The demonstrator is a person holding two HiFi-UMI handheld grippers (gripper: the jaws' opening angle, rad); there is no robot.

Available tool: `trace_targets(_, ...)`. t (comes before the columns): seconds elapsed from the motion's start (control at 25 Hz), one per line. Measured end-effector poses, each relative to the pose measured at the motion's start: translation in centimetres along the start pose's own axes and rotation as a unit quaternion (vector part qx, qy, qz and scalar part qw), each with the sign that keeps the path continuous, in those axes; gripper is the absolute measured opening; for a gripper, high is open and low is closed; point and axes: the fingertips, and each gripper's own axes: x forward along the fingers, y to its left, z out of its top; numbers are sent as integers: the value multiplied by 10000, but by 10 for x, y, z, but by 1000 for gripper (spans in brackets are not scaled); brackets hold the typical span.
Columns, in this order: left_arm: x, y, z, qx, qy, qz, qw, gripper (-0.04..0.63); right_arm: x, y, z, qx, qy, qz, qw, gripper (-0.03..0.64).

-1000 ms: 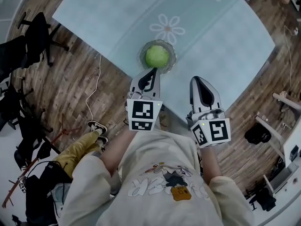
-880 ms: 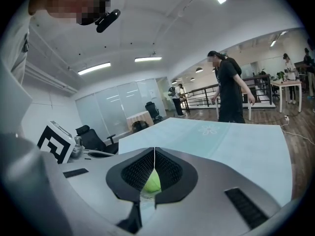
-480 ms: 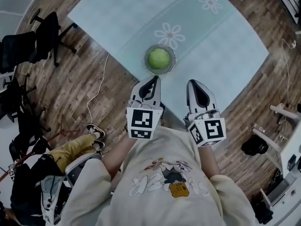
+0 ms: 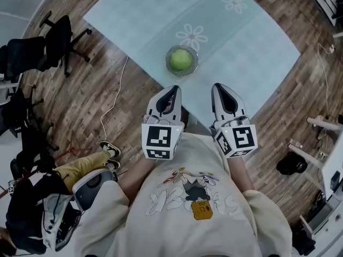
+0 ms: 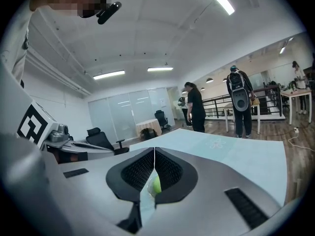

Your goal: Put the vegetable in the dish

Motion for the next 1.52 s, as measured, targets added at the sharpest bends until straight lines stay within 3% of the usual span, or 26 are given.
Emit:
trace_targets(0.6, -60, -34, 13, -19, -470, 304, 9984, 8, -46, 32, 10, -191, -131, 523, 9984, 25)
trace_targets(1.08, -64, -68, 2, 105, -425, 196, 9988, 8, -72, 41, -8, -262, 2, 773, 9967, 25)
trace_targets(1.52, -56, -67, 3, 195, -352, 265, 9988, 8, -65, 36, -4, -182, -42, 838, 9963, 25)
